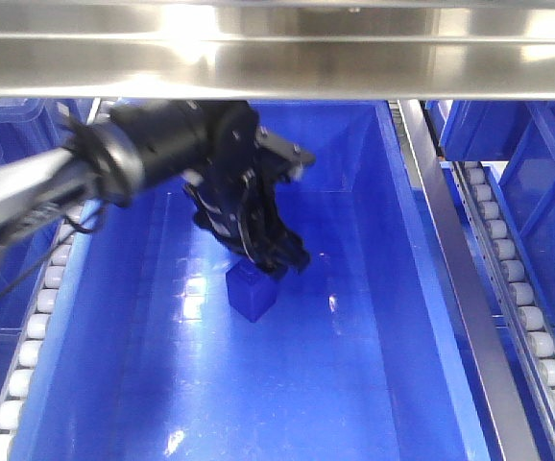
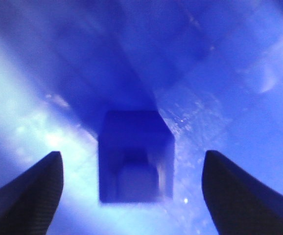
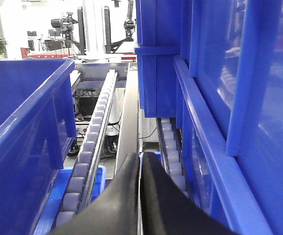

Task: Pour parts from conveyor to right shelf
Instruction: 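Open the left gripper to release the blue block in the bin, then lift the open left gripper up out of the bin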

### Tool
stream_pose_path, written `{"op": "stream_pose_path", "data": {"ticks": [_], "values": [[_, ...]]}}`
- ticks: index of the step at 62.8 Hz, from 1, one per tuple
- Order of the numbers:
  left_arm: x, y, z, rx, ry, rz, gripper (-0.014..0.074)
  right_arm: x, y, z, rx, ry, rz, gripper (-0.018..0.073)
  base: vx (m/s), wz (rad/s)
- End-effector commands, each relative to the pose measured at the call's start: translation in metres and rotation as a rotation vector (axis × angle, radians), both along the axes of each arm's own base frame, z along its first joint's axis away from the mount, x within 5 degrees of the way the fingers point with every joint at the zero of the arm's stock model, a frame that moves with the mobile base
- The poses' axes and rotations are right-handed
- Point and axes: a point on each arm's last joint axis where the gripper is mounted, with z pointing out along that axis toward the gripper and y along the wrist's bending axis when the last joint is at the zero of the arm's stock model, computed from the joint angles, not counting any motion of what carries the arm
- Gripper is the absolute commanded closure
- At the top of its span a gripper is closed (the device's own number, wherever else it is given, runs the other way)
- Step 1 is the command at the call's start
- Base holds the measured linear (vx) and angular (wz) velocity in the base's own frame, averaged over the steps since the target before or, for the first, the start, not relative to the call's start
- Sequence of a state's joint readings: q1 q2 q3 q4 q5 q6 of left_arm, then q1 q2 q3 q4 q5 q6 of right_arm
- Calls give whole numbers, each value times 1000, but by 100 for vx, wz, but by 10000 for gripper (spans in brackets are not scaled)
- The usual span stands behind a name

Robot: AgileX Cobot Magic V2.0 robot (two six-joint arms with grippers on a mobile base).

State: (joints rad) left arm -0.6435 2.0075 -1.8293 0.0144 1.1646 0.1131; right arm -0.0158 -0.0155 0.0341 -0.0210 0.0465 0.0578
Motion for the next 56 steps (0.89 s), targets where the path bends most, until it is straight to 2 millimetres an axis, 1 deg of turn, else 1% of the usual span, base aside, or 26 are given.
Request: {"op": "stream_pose_path", "data": {"ticks": [1,14,22,28,30,37,39,43,47,50,54,56], "values": [[-10,6,50,-101,-123,6,45,-1,0,3,-7,-74,2,569,0,0],[-20,12,75,-151,-170,6,45,-1,0,3,-7,-73,2,569,0,0],[-26,18,79,-158,-189,6,45,-1,0,3,-7,-73,2,569,0,0],[-32,23,72,-172,-209,5,45,-1,0,3,-7,-73,2,569,0,0],[-34,24,73,-187,-229,5,45,-1,0,3,-7,-73,2,569,0,0],[-47,33,61,-203,-250,4,45,-1,0,3,-7,-73,2,569,0,0],[-50,36,61,-215,-266,4,45,-1,0,3,-7,-73,2,569,0,0],[-60,44,52,-221,-278,2,45,-1,0,3,-7,-73,2,569,0,0],[-70,51,53,-257,-325,1,45,-1,0,3,-7,-73,2,569,0,0],[-78,57,48,-265,-334,1,45,-1,0,3,-7,-73,2,569,0,0],[-90,66,50,-300,-377,1,45,-1,0,3,-7,-73,2,569,0,0],[-96,70,47,-304,-383,1,45,-1,0,3,-7,-73,2,569,0,0]]}}
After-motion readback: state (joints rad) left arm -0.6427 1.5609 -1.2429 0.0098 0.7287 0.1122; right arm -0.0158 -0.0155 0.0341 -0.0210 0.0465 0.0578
